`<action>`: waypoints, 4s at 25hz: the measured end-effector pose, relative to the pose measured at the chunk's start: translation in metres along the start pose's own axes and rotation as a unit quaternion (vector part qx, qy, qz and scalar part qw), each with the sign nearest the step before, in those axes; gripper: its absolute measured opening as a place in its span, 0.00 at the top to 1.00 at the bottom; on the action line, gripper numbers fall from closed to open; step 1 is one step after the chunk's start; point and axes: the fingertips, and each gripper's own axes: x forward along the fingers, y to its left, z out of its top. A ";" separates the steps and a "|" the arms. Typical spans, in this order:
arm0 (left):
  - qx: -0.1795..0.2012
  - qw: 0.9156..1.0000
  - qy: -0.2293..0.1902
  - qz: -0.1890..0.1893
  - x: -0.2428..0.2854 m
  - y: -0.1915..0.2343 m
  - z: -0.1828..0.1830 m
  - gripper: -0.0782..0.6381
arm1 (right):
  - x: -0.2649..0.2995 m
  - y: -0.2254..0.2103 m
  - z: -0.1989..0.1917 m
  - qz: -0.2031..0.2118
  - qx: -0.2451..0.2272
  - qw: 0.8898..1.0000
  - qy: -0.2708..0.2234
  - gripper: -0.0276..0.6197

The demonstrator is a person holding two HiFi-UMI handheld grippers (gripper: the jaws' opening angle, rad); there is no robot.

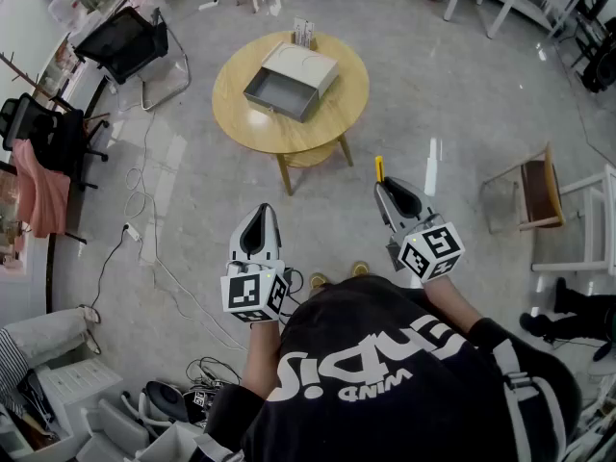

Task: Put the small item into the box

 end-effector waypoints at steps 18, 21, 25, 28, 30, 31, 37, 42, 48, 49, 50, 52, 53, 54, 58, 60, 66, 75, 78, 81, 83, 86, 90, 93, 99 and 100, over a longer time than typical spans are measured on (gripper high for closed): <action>-0.001 1.000 0.002 -0.031 -0.005 0.050 -0.001 0.88 | 0.021 0.044 -0.009 -0.009 0.024 0.999 -0.024 0.87; -0.002 0.999 0.001 -0.039 -0.002 0.057 0.000 0.88 | 0.027 0.050 -0.008 -0.013 0.024 0.999 -0.026 0.87; -0.003 0.999 -0.001 -0.047 0.011 0.066 0.004 0.88 | 0.038 0.048 -0.004 -0.022 0.018 0.999 -0.026 0.87; -0.002 0.999 -0.003 -0.050 0.025 0.071 0.006 0.88 | 0.051 0.040 -0.003 -0.024 0.019 0.999 -0.028 0.87; 0.000 0.999 -0.004 -0.050 0.036 0.077 0.007 0.88 | 0.062 0.034 -0.003 -0.024 0.021 0.999 -0.030 0.87; 0.000 0.999 -0.005 -0.049 0.041 0.080 0.007 0.88 | 0.068 0.031 -0.003 -0.023 0.022 0.999 -0.032 0.87; 0.004 0.999 -0.008 -0.052 0.077 0.096 0.017 0.88 | 0.108 0.013 0.006 -0.016 0.025 0.999 -0.039 0.87; 0.004 0.999 -0.009 -0.050 0.117 0.109 0.025 0.88 | 0.149 -0.004 0.014 -0.004 0.023 0.999 -0.035 0.87; 0.003 0.999 -0.006 -0.048 0.173 0.121 0.043 0.88 | 0.201 -0.034 0.038 0.012 0.022 0.999 -0.030 0.87; 0.003 0.999 -0.005 -0.046 0.182 0.123 0.047 0.88 | 0.210 -0.041 0.042 0.014 0.023 0.999 -0.028 0.87; 0.003 0.999 -0.003 -0.044 0.191 0.126 0.050 0.88 | 0.218 -0.047 0.045 0.015 0.024 0.999 -0.027 0.87; 0.003 0.999 -0.001 -0.041 0.208 0.131 0.056 0.88 | 0.234 -0.058 0.052 0.017 0.025 0.999 -0.023 0.87; 0.003 0.999 0.000 -0.040 0.216 0.134 0.060 0.88 | 0.243 -0.064 0.056 0.019 0.026 0.999 -0.022 0.87; 0.004 0.999 0.000 -0.039 0.225 0.137 0.063 0.88 | 0.251 -0.069 0.059 0.022 0.025 0.999 -0.020 0.87; 0.009 1.000 -0.002 -0.030 0.262 0.149 0.075 0.88 | 0.284 -0.087 0.071 0.040 0.015 0.999 -0.014 0.87; 0.011 1.000 -0.004 -0.025 0.280 0.154 0.079 0.88 | 0.302 -0.098 0.075 0.048 0.012 0.999 -0.012 0.87; 0.016 1.000 -0.003 -0.007 0.320 0.168 0.086 0.88 | 0.346 -0.122 0.085 0.073 0.007 0.997 -0.005 0.87; 0.015 1.000 0.000 -0.017 0.353 0.191 0.089 0.88 | 0.389 -0.127 0.099 0.066 0.007 0.998 -0.017 0.87; 0.021 0.999 0.005 -0.029 0.358 0.196 0.087 0.88 | 0.396 -0.124 0.096 0.058 0.009 0.998 -0.015 0.87; 0.020 0.999 0.006 -0.038 0.363 0.199 0.085 0.88 | 0.402 -0.120 0.092 0.059 0.006 0.998 -0.011 0.87; 0.018 0.999 0.004 -0.041 0.366 0.204 0.084 0.88 | 0.409 -0.117 0.088 0.062 0.002 0.998 -0.007 0.87; 0.015 0.999 0.004 -0.047 0.371 0.208 0.086 0.88 | 0.422 -0.111 0.082 0.067 -0.006 0.998 0.007 0.87; 0.015 0.998 0.004 -0.056 0.377 0.210 0.086 0.88 | 0.439 -0.105 0.068 0.073 -0.028 0.996 0.031 0.87; 0.014 0.998 0.007 -0.061 0.381 0.214 0.083 0.88 | 0.454 -0.101 0.053 0.076 -0.053 0.994 0.049 0.87; 0.011 0.997 0.008 -0.070 0.392 0.215 0.083 0.88 | 0.484 -0.099 0.013 0.088 -0.105 0.985 0.104 0.87; 0.011 0.997 0.008 -0.071 0.393 0.215 0.083 0.88 | 0.488 -0.100 0.004 0.090 -0.110 0.983 0.117 0.87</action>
